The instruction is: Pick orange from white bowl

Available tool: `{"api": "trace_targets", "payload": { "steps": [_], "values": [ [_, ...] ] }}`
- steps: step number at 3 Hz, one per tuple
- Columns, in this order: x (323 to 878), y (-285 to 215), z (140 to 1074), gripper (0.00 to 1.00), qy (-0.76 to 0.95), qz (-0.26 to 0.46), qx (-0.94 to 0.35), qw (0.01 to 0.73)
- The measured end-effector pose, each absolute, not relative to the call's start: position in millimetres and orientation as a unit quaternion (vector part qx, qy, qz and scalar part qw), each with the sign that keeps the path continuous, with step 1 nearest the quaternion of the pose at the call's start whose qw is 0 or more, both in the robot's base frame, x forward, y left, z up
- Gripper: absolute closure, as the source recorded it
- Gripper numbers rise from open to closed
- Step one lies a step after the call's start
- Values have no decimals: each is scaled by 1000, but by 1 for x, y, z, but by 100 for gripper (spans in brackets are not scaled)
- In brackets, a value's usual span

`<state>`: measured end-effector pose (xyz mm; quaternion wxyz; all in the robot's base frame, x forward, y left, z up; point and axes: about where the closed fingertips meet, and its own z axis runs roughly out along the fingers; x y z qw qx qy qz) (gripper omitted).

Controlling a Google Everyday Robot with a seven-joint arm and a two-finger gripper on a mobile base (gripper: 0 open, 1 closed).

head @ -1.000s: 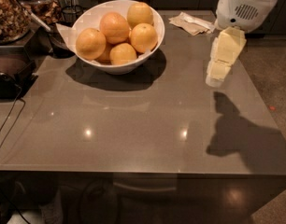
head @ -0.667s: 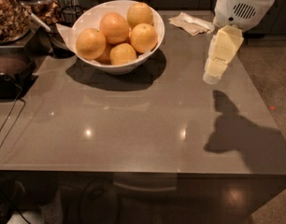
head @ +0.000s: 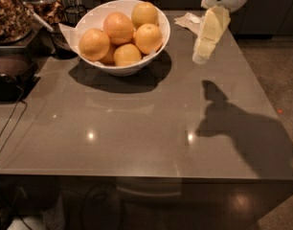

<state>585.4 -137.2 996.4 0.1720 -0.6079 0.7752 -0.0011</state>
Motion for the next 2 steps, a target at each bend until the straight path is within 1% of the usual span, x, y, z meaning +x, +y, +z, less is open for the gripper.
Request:
{"api": "trace_targets", "payload": {
  "steps": [1,2],
  "values": [
    [625,-109,1019,0,748,-19,-634,196],
    [638,-102,1036,0,741,-27,-630,229]
  ]
}}
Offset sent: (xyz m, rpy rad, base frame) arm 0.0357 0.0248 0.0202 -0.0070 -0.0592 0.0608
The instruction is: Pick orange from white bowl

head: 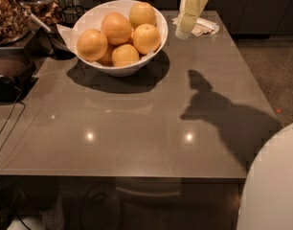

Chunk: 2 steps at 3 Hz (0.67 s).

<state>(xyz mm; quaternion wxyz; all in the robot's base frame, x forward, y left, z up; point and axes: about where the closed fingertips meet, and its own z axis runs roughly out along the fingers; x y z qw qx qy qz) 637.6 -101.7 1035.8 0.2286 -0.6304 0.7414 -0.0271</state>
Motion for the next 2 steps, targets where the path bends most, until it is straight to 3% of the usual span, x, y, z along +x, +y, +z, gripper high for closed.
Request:
{"api": "trace_targets", "payload": {
  "steps": [2],
  "values": [
    [662,-79,1030,0,728,-11,-638,248]
  ]
}}
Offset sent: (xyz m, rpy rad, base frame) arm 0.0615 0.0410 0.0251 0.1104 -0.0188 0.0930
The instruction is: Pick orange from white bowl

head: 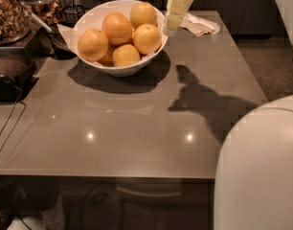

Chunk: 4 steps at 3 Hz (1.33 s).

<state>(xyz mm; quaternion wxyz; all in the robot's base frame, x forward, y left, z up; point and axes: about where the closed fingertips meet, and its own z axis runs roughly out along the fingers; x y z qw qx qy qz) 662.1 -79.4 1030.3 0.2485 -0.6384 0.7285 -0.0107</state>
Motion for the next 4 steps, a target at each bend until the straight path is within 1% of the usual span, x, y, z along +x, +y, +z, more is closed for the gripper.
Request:
{"api": "trace_targets", "payload": {
  "steps": [2,3,4],
  "values": [
    [705,-15,1036,0,677,8,-681,278],
    [715,-10,1041,0,674,3,-676,298],
    [718,-1,1033,0,670,20,-679,300]
  ]
}}
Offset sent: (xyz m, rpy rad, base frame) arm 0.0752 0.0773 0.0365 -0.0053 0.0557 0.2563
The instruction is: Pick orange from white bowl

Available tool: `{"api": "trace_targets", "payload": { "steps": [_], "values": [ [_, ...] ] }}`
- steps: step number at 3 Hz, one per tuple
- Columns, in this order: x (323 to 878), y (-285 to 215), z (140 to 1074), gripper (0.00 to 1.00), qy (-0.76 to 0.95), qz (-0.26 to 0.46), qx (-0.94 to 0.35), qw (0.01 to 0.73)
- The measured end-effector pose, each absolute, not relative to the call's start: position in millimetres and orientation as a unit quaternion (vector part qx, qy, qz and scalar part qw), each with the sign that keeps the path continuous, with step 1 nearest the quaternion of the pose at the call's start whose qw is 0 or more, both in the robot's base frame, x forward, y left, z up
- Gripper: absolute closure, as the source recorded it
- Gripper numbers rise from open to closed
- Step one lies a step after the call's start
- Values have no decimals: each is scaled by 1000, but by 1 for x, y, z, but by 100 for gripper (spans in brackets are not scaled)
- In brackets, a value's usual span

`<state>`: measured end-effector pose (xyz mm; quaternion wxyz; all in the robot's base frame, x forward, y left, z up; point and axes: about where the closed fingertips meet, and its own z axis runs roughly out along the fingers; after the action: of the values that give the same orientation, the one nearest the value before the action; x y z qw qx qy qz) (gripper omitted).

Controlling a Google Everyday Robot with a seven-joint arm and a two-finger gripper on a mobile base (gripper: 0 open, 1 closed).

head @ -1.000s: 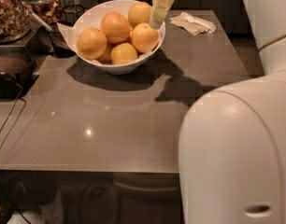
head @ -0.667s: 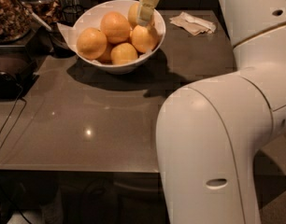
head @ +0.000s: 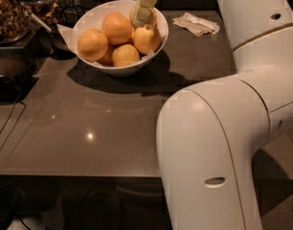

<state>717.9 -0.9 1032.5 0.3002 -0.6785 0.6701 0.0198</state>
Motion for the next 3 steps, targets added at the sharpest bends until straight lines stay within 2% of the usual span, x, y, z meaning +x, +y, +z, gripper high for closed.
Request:
{"api": "trace_targets", "payload": {
  "steps": [1,2,3],
  "values": [
    [719,10,1022,18,663,36,-687,295],
    [721,21,1012,20,656,47,-696,288],
    [724,31,1005,8,651,53,-702,283]
  ]
}}
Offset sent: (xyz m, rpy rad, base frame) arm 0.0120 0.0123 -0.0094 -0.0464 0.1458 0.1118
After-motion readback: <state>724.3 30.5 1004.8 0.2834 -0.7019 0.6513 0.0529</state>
